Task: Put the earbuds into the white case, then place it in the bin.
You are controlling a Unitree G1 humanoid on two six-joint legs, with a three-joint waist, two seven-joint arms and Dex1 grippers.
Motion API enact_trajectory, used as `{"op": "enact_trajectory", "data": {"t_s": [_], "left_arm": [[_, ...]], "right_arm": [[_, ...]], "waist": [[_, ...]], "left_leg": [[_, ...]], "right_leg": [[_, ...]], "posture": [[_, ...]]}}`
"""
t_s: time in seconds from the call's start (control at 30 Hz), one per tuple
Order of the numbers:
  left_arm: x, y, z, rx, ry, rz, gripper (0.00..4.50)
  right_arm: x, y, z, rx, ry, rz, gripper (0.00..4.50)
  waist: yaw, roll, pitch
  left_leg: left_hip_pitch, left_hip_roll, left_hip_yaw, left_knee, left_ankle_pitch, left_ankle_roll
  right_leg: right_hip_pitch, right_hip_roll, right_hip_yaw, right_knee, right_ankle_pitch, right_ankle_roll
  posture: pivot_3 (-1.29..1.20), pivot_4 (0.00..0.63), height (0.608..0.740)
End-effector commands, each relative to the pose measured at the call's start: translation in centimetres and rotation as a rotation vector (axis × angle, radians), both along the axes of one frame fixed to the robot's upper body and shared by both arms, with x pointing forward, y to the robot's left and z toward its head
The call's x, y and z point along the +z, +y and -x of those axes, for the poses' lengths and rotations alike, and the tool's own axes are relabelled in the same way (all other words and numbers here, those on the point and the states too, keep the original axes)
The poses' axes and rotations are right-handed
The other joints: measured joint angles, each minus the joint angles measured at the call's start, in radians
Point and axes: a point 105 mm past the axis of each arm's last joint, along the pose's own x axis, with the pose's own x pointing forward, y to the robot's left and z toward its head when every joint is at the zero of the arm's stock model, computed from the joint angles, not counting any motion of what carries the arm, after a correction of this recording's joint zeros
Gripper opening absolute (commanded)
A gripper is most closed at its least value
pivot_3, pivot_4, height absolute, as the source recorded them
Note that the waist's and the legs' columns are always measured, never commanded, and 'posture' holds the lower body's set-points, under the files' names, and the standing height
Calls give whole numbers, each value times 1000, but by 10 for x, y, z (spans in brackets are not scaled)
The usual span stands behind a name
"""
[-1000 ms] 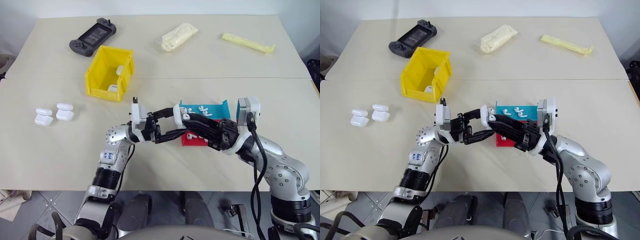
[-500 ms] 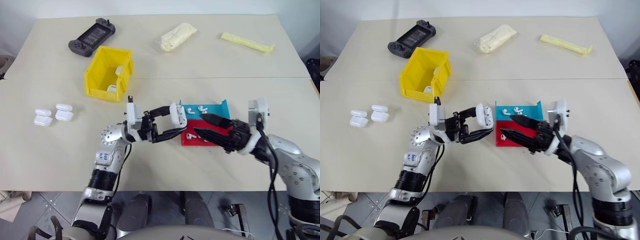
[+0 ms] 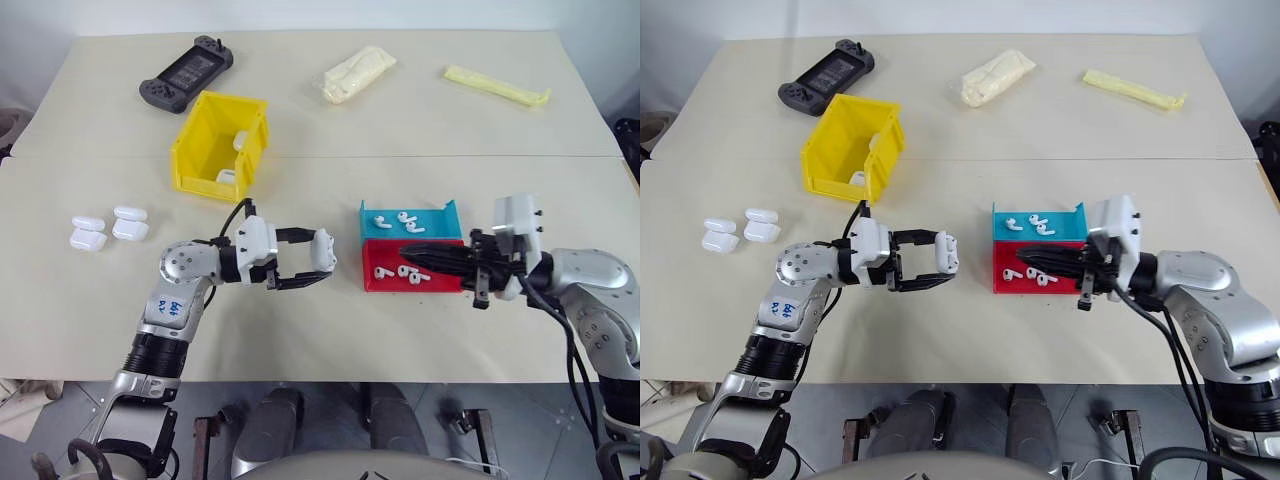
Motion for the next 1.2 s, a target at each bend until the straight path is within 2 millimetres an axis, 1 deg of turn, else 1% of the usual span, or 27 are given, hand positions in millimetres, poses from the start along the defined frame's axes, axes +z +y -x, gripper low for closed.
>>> {"op": "enact_trajectory", "data": {"t_s": [0.03,0.13,0.23,0.3,0.37,0.5,0.57,0.63,0.77,0.9,0.97,1.07,1.1,1.2], "left_arm": [[8,-16,4,-21,-40,-29,2828],[9,-22,6,-27,-31,-42,2828],[14,-28,12,-71,-29,-27,2828],[16,-30,14,-84,-34,-23,2828],[18,-30,15,-87,-43,-20,2828],[21,-29,16,-86,-56,-12,2828],[25,-28,20,-101,-56,15,2828],[27,-25,23,-111,-60,29,2828],[30,-20,29,-130,-60,57,2828],[33,-17,32,-130,-60,88,2828],[34,-9,31,-74,-43,132,2828],[33,6,30,19,-13,196,2828],[32,12,30,61,-4,218,2828],[28,48,28,293,4,306,2828]], "right_arm": [[16,26,3,63,-40,-20,44],[21,41,3,96,-39,-9,44],[22,56,3,125,-31,2,44],[20,61,1,130,-24,13,44],[15,61,-2,116,-4,43,44],[0,48,-8,71,25,95,44],[-5,35,-11,30,37,111,44],[-4,15,-11,-21,49,103,44],[-11,-6,-7,-75,66,114,44],[-16,-21,-2,-111,77,74,44],[-14,-33,-3,-169,75,-4,44],[-10,-40,1,-194,57,-73,634],[-7,-41,1,-199,29,-91,967],[5,-43,0,-241,-75,-176,1968]], "waist": [[-2,0,0],[-1,0,0],[-1,0,0],[-1,0,0],[-1,0,0],[1,0,0],[0,0,0],[2,0,0],[2,0,0],[-2,0,0],[0,0,0],[-1,0,0],[-1,0,0],[-3,0,0]], "left_leg": [[0,0,0,0,0,0],[0,1,0,0,0,0],[0,0,-1,0,0,0],[-1,0,-1,0,0,0],[-1,0,-1,0,0,0],[-1,-1,-1,0,0,0],[-1,-1,0,0,0,0],[-1,-1,-1,0,0,0],[-1,-1,0,0,0,0],[0,0,0,0,0,0],[0,0,1,0,0,0],[0,0,0,0,0,1],[0,0,0,0,0,1],[1,1,1,-1,0,0]], "right_leg": [[0,0,0,0,0,0],[-1,0,0,0,0,0],[-1,0,0,0,0,0],[-1,0,0,0,0,0],[-1,0,0,1,0,0],[0,-1,-1,1,0,0],[0,-1,-1,1,0,0],[0,-1,-1,2,0,0],[0,-1,-1,2,0,0],[0,0,-1,0,0,0],[0,0,0,0,0,0],[0,-1,0,2,0,0],[0,-1,0,2,0,0],[0,0,0,0,0,0]], "posture": [[0,150,740],[0,150,740],[0,150,740],[0,150,740],[0,150,740],[0,150,740],[0,150,740],[0,150,740],[0,150,740],[0,150,740],[0,150,740],[0,150,740],[0,150,740],[0,150,740]]}}
